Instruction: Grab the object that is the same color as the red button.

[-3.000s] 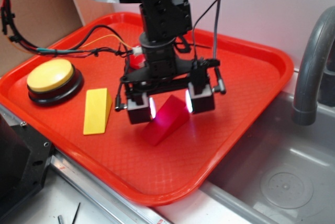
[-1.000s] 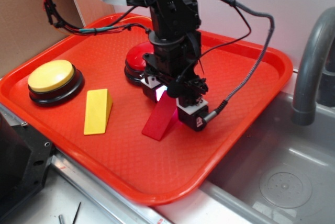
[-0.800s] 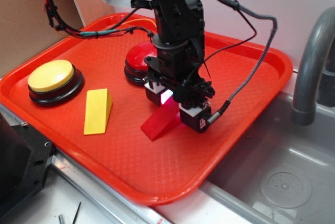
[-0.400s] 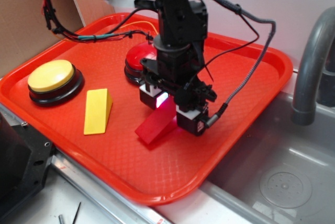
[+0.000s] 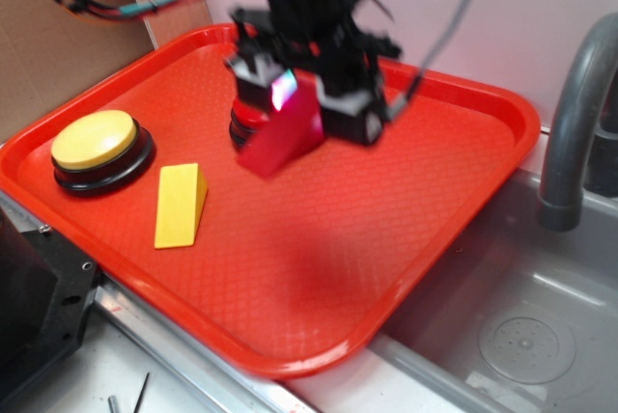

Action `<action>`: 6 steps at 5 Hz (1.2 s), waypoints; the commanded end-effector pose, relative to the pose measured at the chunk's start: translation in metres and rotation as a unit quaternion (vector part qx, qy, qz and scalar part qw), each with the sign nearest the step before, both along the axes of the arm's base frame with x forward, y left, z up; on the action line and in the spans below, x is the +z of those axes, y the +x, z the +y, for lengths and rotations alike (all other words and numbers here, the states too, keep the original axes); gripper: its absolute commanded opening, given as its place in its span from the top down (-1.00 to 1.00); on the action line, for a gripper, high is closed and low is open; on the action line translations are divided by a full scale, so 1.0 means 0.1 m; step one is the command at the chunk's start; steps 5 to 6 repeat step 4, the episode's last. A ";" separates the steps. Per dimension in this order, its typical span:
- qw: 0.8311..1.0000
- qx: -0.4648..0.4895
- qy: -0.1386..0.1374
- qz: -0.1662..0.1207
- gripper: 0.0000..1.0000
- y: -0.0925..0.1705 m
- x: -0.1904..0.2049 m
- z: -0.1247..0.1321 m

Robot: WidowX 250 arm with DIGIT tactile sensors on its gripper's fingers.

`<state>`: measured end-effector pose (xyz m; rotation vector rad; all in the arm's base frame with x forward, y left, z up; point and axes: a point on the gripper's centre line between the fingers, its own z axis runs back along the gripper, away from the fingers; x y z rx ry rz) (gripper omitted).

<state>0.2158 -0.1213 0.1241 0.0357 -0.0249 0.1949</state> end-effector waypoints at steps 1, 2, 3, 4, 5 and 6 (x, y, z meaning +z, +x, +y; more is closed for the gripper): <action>0.996 0.048 0.002 -0.077 1.00 0.14 0.93 0.24; 0.995 0.056 0.007 -0.076 1.00 0.17 0.92 0.32; 0.996 0.062 0.001 -0.066 1.00 0.18 0.86 0.38; 0.996 0.065 -0.001 -0.067 1.00 0.18 0.86 0.39; 0.996 0.065 -0.001 -0.067 1.00 0.18 0.86 0.39; 0.996 0.065 -0.001 -0.067 1.00 0.18 0.86 0.39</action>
